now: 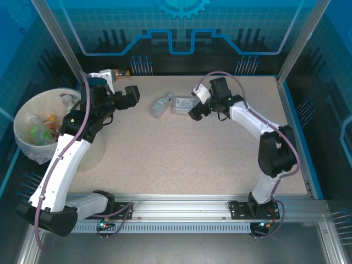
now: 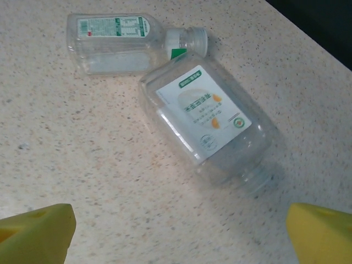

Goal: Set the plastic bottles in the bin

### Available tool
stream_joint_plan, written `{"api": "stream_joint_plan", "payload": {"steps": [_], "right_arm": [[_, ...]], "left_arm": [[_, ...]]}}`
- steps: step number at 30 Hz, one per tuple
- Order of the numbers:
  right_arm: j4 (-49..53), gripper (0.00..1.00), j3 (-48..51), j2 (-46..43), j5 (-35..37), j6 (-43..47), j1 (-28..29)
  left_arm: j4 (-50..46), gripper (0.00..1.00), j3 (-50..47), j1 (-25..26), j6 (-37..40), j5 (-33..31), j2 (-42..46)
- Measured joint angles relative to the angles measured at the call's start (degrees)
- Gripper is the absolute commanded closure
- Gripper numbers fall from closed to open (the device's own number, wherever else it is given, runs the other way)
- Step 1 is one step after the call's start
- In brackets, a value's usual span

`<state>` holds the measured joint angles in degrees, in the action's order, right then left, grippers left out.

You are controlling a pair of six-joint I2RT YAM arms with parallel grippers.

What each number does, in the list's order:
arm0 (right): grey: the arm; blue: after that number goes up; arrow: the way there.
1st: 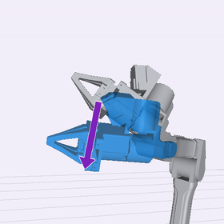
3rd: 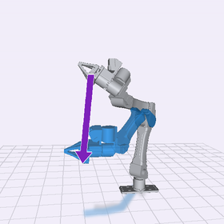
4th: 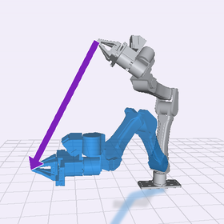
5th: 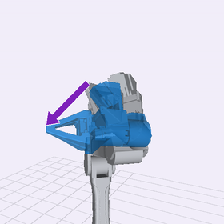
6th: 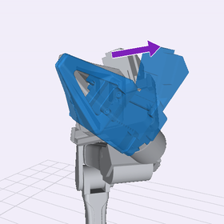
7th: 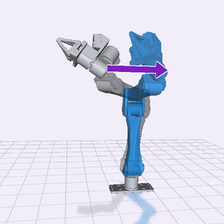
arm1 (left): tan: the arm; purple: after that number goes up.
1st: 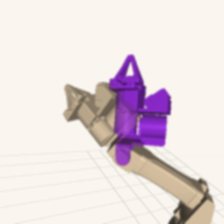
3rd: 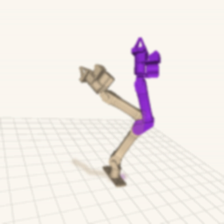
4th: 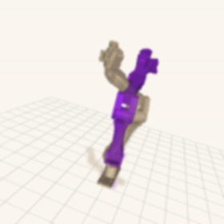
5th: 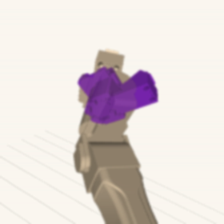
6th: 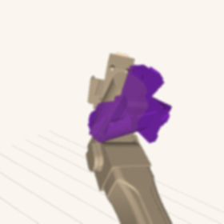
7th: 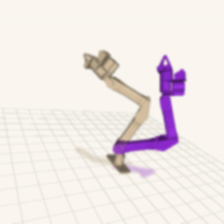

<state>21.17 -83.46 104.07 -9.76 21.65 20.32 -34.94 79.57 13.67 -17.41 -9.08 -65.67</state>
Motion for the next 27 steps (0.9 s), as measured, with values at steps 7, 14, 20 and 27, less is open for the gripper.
{"api": "stream_joint_plan", "payload": {"steps": [7,14,20,27], "right_arm": [[16.5,0.0,-26.1,19.7,-5.5,16.9,-2.6],[27.4,0.0,-43.7,34.7,-6.4,25.5,-3.7],[29.8,0.0,-48.9,39.7,-7.1,31.2,-3.5],[31.4,0.0,-58.1,47.5,-5.2,33.6,-3.2]], "left_arm": [[3.6,0.01,-4.0,0.0,-3.1,4.1,1.0],[2.4,0.01,-4.0,0.0,-3.7,4.5,3.0],[0.8,0.01,-4.0,0.0,-3.7,4.4,3.0],[-0.3,0.01,-4.0,0.0,-3.7,4.4,2.3]]}}
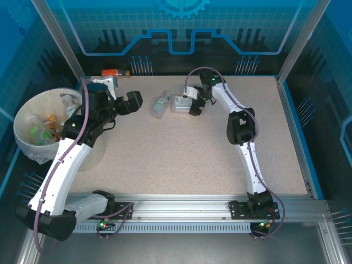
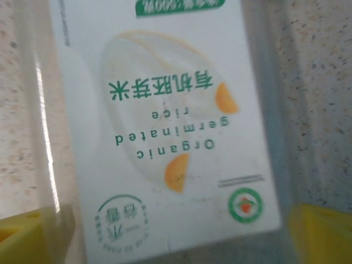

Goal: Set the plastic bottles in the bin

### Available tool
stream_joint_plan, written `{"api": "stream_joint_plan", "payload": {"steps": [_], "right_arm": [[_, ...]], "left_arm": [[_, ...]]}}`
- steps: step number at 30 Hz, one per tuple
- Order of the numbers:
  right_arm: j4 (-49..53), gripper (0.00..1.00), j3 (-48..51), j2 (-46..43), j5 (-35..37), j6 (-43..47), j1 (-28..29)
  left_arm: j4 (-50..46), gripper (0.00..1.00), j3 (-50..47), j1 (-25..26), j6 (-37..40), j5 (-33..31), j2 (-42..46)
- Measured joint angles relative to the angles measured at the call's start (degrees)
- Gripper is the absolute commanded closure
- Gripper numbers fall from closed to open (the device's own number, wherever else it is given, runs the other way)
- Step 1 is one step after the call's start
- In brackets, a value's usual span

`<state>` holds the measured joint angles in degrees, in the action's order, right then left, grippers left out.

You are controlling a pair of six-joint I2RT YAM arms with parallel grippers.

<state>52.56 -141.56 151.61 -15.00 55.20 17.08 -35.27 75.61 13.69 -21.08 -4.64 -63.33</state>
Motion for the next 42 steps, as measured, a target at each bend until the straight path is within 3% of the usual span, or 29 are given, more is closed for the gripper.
{"api": "stream_joint_plan", "payload": {"steps": [8,11,14,21,28,34,42], "right_arm": [[-0.8,0.08,-0.4,1.3,-0.4,-0.3,0.6],[-3.2,0.22,2.2,0.2,-1.8,-2.5,0.9],[-5.3,0.26,7.7,-3.0,-2.2,-4.5,1.1],[-12.1,0.37,27.7,-15.2,-2.6,-9.0,1.6],[-23.1,0.48,48.6,-34.7,-2.4,-18.4,2.9],[-35.7,0.51,65.8,-49.1,-0.3,-26.0,8.7],[-51.6,0.55,81.9,-59.0,4.4,-43.4,16.2]], "left_arm": [[-0.4,0.01,0.0,0.0,0.0,0.0,-1.5],[-0.4,0.01,0.0,0.0,0.0,0.4,-2.0],[-0.3,0.01,0.0,0.0,-0.3,0.9,-2.0],[1.4,0.01,-0.8,0.0,-2.3,3.6,-2.7],[4.7,0.01,-6.1,0.6,-6.4,8.8,-3.6],[10.0,0.01,-11.3,1.9,-10.6,14.5,-3.7],[15.8,0.01,-16.5,3.7,-14.2,17.5,-2.9]]}}
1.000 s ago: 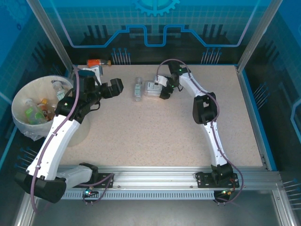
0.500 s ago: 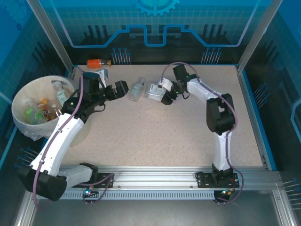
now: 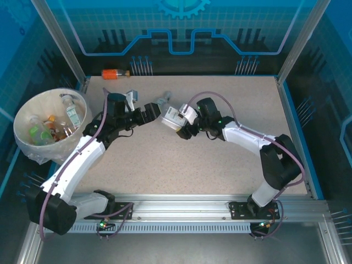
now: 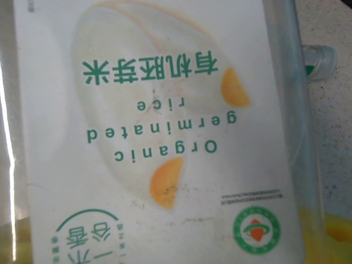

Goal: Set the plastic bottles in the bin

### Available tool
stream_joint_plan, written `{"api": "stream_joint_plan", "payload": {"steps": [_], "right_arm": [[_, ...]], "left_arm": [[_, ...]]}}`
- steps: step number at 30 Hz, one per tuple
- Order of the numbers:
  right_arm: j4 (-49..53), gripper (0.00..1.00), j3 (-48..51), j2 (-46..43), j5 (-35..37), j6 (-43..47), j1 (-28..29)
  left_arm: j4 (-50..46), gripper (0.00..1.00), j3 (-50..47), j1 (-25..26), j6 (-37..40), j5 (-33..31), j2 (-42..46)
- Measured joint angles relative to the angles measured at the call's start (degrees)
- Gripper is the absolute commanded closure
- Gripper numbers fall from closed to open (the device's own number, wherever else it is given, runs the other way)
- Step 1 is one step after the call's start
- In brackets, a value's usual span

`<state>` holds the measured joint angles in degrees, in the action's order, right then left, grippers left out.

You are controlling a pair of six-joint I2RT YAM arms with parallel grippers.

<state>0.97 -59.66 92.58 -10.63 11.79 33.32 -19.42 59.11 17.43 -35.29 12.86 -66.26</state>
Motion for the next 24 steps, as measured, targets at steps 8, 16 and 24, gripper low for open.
{"api": "stream_joint_plan", "payload": {"steps": [8,16,24], "right_arm": [[-11.7,0.54,8.1,-5.2,3.5,-16.1,6.6],[-14.5,0.53,8.1,-7.3,1.4,-20.9,9.0],[-15.8,0.46,7.6,-7.3,1.7,-23.8,10.5]], "left_arm": [[3.9,0.01,-4.5,0.6,-2.3,0.5,0.2],[11.2,0.04,-5.5,2.1,-2.4,6.1,-2.9],[14.1,0.3,-6.2,4.5,-1.9,7.5,-3.5]]}}
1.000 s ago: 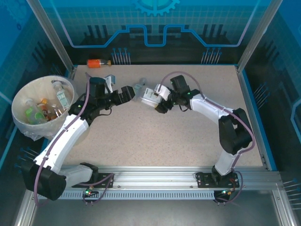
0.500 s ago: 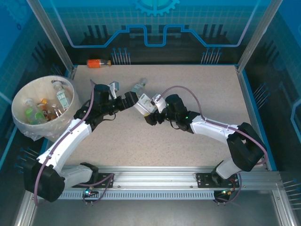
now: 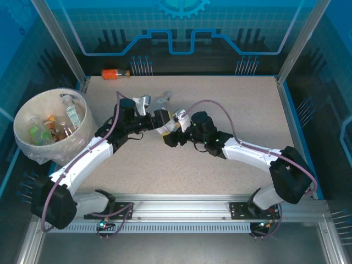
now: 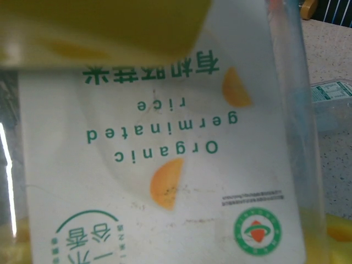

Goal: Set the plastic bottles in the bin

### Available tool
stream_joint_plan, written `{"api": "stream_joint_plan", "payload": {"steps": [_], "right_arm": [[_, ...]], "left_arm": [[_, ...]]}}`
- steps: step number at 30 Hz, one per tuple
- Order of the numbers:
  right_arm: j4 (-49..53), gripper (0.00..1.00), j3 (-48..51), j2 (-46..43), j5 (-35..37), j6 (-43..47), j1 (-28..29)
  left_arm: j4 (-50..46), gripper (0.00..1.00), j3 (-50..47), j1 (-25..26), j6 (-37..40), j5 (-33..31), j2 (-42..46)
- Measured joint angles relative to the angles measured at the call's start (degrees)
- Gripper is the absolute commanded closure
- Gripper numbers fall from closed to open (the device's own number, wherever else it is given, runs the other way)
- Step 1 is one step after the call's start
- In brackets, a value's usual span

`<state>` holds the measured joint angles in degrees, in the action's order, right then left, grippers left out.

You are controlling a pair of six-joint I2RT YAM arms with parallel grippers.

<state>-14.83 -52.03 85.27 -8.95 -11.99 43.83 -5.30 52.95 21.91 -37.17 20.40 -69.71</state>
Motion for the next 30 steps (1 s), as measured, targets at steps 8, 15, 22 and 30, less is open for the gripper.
{"api": "stream_joint_plan", "payload": {"steps": [8,15,22,30], "right_arm": [[1.6,0.2,-1.2,0.0,0.8,0.3,0.1],[4.6,0.0,-2.4,-0.4,0.4,2.1,0.7],[8.8,0.0,-2.8,-5.0,0.7,5.0,1.2],[14.1,0.0,-2.8,-9.2,2.5,12.3,1.3]], "left_arm": [[-0.1,0.47,0.0,0.6,-3.1,-3.5,0.0],[0.9,0.51,-1.0,1.1,-3.2,-5.7,1.4],[-1.7,0.52,-0.6,1.2,-2.1,-9.1,4.8],[-10.0,0.52,6.6,0.6,1.3,-14.4,6.8]]}}
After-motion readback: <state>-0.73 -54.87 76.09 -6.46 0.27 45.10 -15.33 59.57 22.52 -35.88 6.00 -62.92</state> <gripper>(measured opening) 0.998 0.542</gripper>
